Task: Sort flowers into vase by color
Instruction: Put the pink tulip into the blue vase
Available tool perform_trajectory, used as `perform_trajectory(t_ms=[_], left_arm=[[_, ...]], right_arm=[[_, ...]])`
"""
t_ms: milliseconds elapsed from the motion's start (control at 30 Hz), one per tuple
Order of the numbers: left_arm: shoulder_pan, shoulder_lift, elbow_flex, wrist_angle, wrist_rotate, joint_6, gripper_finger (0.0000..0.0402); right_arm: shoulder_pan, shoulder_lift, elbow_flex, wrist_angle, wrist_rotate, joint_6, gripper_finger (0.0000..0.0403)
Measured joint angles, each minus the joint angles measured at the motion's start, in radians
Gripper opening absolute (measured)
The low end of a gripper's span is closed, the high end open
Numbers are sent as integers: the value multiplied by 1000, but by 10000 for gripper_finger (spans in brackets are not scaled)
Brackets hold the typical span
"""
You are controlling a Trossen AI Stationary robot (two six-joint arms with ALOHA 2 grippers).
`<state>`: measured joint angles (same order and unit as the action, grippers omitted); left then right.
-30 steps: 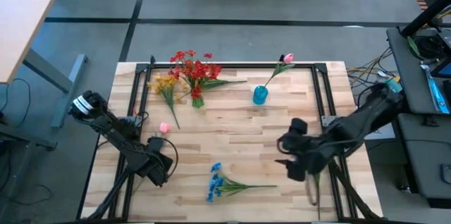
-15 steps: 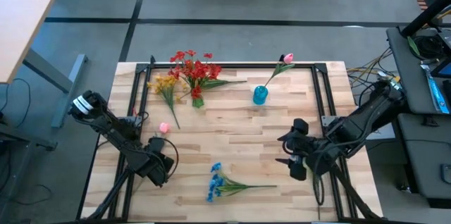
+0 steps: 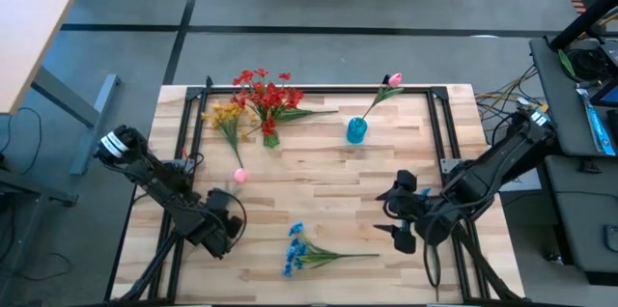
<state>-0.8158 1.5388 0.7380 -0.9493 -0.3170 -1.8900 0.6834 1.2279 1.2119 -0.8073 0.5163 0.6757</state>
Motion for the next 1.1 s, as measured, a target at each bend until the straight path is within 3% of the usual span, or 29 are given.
perform_trajectory(t_ms=[100,233,333,467,633,767,867,1100], left_arm=[[-13,-23,56,9,-128,55,1],[-20,-54,144,81,-319,255,1],[-21,-83,190,202,-444,506,1],[-12,-137,214,471,-538,921,0],[5,-190,191,895,-538,1452,0],[48,-195,179,1127,-458,1727,0],[104,-183,179,1217,-390,1812,0],[234,-117,178,1342,-289,1837,0]], right_arm=[[0,0,-39,99,1,-52,327],[-1,0,-125,317,4,-175,327],[-11,0,-215,569,8,-314,327],[-50,1,-337,958,8,-501,327],[-128,1,-478,1365,-26,-647,327],[-183,47,-538,1623,-152,-691,327],[-197,123,-530,1761,-234,-740,327],[-216,279,-409,1812,-236,-819,327]])
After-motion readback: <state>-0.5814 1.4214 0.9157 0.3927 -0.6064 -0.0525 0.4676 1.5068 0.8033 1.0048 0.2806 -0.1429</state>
